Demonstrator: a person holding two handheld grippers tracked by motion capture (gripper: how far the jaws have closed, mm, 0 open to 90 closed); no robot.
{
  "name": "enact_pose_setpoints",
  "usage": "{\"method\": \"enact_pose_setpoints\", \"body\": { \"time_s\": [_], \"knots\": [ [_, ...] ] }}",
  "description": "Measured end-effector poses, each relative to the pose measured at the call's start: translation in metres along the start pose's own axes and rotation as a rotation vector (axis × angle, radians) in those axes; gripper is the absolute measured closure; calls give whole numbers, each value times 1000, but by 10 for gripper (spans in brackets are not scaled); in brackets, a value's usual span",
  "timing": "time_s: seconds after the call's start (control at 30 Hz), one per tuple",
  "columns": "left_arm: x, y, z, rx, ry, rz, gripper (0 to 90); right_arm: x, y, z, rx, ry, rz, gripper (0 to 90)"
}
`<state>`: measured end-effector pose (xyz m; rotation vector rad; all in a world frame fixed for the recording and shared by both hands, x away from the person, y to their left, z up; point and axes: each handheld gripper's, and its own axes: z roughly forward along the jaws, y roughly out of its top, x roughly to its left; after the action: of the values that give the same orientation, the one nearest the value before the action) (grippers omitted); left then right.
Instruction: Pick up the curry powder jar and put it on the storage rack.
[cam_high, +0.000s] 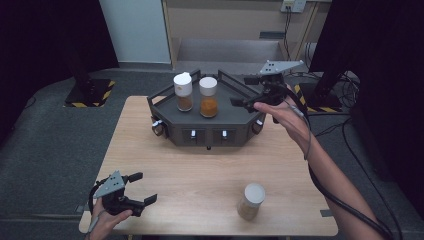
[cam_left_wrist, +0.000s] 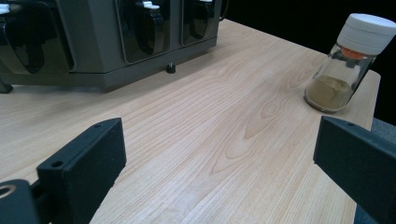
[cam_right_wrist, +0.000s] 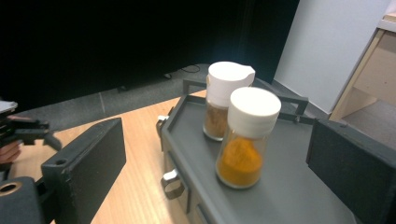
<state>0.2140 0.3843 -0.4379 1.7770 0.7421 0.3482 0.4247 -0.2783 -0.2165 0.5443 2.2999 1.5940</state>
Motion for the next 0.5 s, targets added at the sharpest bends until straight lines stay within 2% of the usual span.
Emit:
{"method": "enact_pose_setpoints", "body": {
  "time_s": [0.3,0.5],
  "knots": [
    [0,0,1,2,-1,-1,15,14,-35,-34,-16,-24,6,53],
    [0,0,1,3,1,-2,15,30,-59,-52,-1,-70,-12,56]
  ]
}}
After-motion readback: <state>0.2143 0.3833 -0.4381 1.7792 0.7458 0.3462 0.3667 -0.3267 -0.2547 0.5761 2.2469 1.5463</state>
